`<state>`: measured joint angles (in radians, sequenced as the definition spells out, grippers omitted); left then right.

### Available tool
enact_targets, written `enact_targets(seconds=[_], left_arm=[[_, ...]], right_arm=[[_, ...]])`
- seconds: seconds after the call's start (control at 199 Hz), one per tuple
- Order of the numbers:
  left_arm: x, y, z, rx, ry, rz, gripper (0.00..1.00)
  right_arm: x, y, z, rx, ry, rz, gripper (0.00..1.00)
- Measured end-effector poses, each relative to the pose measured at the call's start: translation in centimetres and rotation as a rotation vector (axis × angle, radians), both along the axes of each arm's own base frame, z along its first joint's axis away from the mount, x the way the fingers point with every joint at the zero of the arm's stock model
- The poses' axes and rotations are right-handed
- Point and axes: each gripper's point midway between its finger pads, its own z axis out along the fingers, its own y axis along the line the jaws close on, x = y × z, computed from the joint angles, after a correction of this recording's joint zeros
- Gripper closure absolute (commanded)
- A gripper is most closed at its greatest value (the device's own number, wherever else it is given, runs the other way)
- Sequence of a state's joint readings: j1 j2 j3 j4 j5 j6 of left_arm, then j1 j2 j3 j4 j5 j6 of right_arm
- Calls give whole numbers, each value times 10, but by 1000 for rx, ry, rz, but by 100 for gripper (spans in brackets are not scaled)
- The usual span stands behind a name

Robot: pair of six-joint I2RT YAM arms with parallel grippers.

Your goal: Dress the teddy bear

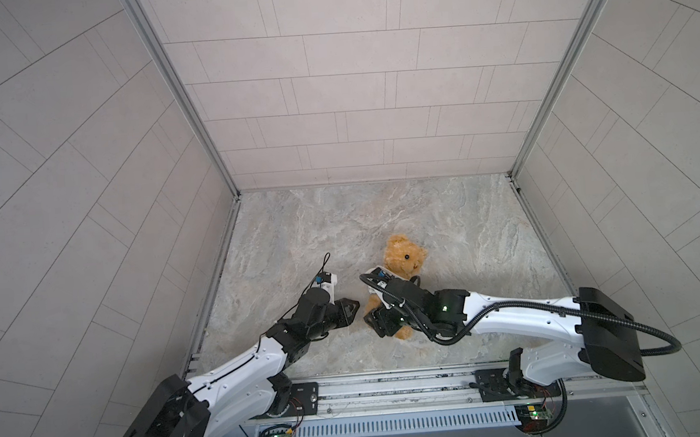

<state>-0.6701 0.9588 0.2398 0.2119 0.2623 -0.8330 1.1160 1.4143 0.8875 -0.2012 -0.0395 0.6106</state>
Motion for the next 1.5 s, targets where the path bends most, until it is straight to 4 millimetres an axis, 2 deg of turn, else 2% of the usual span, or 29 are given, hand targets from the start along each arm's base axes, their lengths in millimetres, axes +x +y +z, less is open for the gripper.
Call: enact_targets(seconds=[0.095, 0.336, 0.652, 0.873, 1.063, 1.214, 1.289, 1.399, 1.505], left_arm=[[0, 0, 2, -7, -4, 4, 72], [2, 1, 5, -13, -8, 13, 73], [0, 12, 23, -3, -58, 44, 70], [6, 4, 65, -2, -140, -4, 60], [14, -15, 109, 56, -224, -93, 43], [30, -38, 129, 148, -255, -171, 41], [39, -49, 127, 193, -254, -204, 40], [53, -63, 110, 266, -211, -245, 39], [62, -72, 84, 317, -153, -265, 42]], right_arm=[[-3, -2, -9, -49, 18, 5, 49], [-2, -19, -13, -140, 2, -20, 71], [-7, -63, -14, -236, -31, -61, 71], [-5, -92, -13, -240, -45, -100, 70], [-3, -93, 2, -180, -75, -96, 66], [-5, -85, 15, -109, -88, -74, 54], [-8, -81, 16, -101, -88, -53, 42], [-13, -75, 18, -92, -83, -32, 25], [-14, -65, 23, -57, -91, -16, 20]])
